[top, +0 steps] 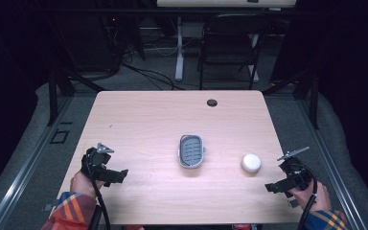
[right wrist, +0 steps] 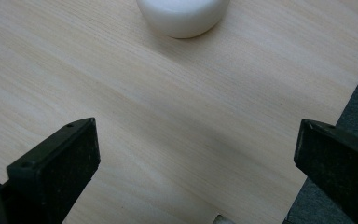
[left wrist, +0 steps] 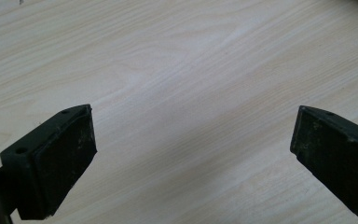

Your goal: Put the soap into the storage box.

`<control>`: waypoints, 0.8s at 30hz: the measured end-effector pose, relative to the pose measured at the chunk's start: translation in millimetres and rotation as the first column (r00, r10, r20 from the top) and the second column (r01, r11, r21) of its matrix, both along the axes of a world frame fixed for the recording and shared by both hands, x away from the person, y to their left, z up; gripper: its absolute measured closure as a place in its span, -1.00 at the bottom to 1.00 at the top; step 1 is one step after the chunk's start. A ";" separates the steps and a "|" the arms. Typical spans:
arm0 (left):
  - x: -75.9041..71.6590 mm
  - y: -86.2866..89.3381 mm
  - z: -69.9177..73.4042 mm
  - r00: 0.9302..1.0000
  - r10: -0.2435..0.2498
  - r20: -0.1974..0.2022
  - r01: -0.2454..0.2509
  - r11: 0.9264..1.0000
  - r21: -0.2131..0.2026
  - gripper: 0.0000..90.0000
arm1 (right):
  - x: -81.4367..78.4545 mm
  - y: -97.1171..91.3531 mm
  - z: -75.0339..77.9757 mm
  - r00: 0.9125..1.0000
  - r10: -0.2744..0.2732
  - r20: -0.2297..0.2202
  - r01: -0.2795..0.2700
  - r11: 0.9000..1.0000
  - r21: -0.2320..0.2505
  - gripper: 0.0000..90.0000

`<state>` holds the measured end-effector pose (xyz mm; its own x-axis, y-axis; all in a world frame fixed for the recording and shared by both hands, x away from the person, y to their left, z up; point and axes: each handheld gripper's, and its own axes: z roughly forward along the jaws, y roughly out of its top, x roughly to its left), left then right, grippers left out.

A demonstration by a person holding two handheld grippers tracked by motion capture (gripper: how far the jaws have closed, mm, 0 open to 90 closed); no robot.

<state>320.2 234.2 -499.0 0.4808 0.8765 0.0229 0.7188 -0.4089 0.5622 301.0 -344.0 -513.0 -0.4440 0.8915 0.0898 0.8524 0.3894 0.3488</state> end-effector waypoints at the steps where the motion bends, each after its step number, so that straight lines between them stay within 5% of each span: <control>1: 0.1 0.0 0.1 1.000 -0.001 0.000 0.001 1.000 0.001 -1.00 | 0.1 0.1 -0.3 1.000 0.000 -0.003 0.000 1.000 0.001 -1.00; 24: -0.2 -0.9 0.3 1.000 -0.005 0.003 0.005 1.000 0.006 -1.00 | 5.7 8.6 -3.0 0.998 0.054 -0.038 -0.056 0.997 -0.051 -1.00</control>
